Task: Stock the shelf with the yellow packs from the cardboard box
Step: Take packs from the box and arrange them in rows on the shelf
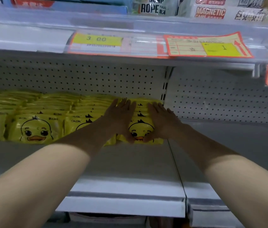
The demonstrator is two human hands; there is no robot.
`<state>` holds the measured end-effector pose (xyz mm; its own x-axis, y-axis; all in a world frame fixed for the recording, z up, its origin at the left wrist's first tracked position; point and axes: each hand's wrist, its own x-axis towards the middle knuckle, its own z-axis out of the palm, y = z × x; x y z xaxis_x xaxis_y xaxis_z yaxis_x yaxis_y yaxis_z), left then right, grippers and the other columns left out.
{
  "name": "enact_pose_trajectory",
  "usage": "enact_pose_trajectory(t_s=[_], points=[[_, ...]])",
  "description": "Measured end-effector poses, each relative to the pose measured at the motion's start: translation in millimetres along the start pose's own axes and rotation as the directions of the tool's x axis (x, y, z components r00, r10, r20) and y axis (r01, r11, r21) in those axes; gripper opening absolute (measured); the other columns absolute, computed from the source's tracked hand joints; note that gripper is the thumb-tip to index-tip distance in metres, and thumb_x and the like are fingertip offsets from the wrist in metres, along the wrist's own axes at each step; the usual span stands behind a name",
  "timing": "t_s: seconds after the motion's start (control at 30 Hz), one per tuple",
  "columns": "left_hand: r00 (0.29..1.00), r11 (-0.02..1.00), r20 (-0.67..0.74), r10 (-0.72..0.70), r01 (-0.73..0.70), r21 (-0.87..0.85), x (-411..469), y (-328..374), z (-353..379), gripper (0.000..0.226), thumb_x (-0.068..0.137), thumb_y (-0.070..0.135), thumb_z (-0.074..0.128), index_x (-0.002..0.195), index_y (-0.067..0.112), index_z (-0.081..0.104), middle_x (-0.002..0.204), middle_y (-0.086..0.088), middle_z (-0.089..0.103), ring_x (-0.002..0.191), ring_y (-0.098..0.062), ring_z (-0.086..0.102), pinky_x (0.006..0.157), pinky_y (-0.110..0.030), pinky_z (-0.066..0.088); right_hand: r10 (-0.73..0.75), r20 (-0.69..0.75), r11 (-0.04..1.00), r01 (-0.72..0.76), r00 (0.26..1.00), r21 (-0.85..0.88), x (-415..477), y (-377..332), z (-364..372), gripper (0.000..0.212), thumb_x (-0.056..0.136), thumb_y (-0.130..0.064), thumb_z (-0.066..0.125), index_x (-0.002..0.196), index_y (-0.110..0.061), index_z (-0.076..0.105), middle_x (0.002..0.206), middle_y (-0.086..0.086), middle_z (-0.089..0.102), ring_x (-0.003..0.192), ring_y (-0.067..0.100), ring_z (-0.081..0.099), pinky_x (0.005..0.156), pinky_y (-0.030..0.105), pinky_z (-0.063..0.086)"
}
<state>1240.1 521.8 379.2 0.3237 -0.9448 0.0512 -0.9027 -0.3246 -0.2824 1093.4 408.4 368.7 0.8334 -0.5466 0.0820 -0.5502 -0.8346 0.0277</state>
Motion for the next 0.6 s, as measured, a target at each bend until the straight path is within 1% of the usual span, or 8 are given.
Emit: enact_pose_trajectory(t_s=[0.1,0.2,0.3,0.37,0.5,0.6], points=[[1.0,1.0,0.015,-0.001,0.001,-0.005,6.1,-2.5,0.1,0.154,0.05,0.079,0.074,0.154,0.011,-0.016,0.164,-0.009,-0.008,0.151,-0.023,-0.01,0.119,-0.046,-0.008,0.0,0.014,1.0,-0.001,1.0,0.018,10.8,1.5,1.4,0.154,0.053,-0.072,0.082,0.157,-0.011,-0.013,0.166,0.013,-0.012,0.153,0.031,-0.009,0.123,0.052,0.009],[1.0,1.0,0.009,0.002,-0.002,-0.019,11.8,-5.8,1.5,0.154,0.049,0.078,0.076,0.154,0.011,-0.016,0.164,-0.009,-0.009,0.151,-0.021,-0.009,0.119,-0.047,-0.008,-0.001,0.009,1.0,0.001,1.0,-0.004,18.6,3.1,0.2,0.157,0.049,-0.073,0.083,0.157,-0.012,-0.013,0.165,0.015,-0.014,0.153,0.033,-0.01,0.122,0.052,0.009],[1.0,0.998,0.012,-0.006,0.006,-0.058,16.8,-7.6,4.7,0.154,0.049,0.075,0.078,0.154,0.012,-0.016,0.164,-0.007,-0.009,0.151,-0.02,-0.008,0.119,-0.048,-0.008,-0.023,0.003,1.0,0.023,1.0,-0.014,25.4,6.0,0.3,0.156,0.048,-0.074,0.082,0.157,-0.013,-0.011,0.165,0.017,-0.014,0.153,0.034,-0.008,0.122,0.049,0.011],[1.0,0.997,0.006,-0.012,0.012,-0.077,18.5,-7.5,6.0,0.152,0.05,0.073,0.079,0.154,0.014,-0.014,0.164,-0.006,-0.008,0.151,-0.019,-0.006,0.119,-0.048,-0.006,-0.024,0.018,1.0,0.024,1.0,-0.007,27.9,6.9,-0.6,0.155,0.05,-0.072,0.083,0.157,-0.014,-0.012,0.165,0.016,-0.014,0.153,0.032,-0.008,0.122,0.047,0.013],[1.0,0.991,0.007,-0.026,0.027,-0.128,18.5,-9.1,3.9,0.15,0.05,0.071,0.08,0.155,0.017,-0.012,0.165,-0.004,-0.005,0.151,-0.019,-0.003,0.119,-0.051,-0.003,-0.026,0.024,0.999,0.026,0.999,-0.031,28.2,4.7,-4.9,0.152,0.052,-0.073,0.081,0.157,-0.014,-0.011,0.166,0.015,-0.01,0.154,0.03,-0.004,0.121,0.049,0.017],[0.999,0.996,0.013,-0.034,0.035,-0.081,12.7,-6.1,1.8,0.151,0.052,0.074,0.078,0.154,0.015,-0.016,0.164,-0.005,-0.006,0.152,-0.019,-0.003,0.119,-0.054,-0.003,-0.041,0.013,0.998,0.041,0.999,-0.053,22.2,3.7,-6.4,0.153,0.052,-0.077,0.079,0.157,-0.014,-0.012,0.165,0.016,-0.01,0.153,0.032,-0.004,0.122,0.052,0.013]])
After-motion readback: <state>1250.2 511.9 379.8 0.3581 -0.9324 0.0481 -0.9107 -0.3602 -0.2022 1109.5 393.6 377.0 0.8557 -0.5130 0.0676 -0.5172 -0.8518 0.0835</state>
